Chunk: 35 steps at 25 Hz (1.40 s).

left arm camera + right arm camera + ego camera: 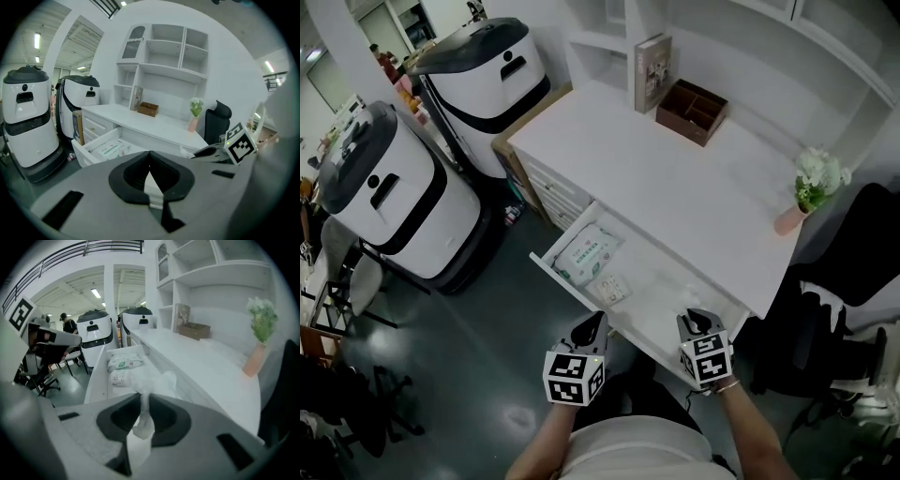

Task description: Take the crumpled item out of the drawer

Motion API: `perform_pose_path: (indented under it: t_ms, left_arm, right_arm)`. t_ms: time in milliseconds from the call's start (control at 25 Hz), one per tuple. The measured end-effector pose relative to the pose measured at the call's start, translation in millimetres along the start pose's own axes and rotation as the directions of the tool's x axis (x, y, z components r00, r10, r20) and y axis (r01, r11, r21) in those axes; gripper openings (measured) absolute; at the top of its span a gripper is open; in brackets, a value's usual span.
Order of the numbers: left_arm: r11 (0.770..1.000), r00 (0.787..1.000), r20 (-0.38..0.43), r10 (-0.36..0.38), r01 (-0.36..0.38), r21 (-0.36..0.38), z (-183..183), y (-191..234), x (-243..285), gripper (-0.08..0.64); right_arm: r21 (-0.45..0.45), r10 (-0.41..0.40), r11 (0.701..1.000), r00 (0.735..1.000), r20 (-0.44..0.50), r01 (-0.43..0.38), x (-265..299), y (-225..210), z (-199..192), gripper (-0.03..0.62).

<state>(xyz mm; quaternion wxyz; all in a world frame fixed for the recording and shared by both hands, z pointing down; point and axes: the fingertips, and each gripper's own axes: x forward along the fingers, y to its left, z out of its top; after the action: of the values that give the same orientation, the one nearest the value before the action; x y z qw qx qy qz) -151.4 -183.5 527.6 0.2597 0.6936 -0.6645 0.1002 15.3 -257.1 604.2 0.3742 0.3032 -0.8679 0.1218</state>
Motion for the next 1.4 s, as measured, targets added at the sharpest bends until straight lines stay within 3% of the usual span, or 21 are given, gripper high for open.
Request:
perform_pose_path:
  t_ms: [440,960,1400]
  left_arm:
    - [0.992,0.995,-0.004,-0.104,0.104,0.070,11,-20,12,-0.008]
    - [0.967,0.978,-0.024,-0.206,0.208,0.146,17,-51,23,-0.008]
    - [0.952,0.968,-0.010,-0.250,0.248,0.180,21,-66,22,-0.008]
  right_arm:
    - [0.148,-0.129,0.983,0.980,0.154,0.106,-57,-8,30,0.064]
    - [0.293,-0.258,0.941,0.918,0.302,0.168,-121,-12,49,0.064]
    - [0.348,-0.332,0.914,0.879,0.341,0.210,-155,-7,44,0.064]
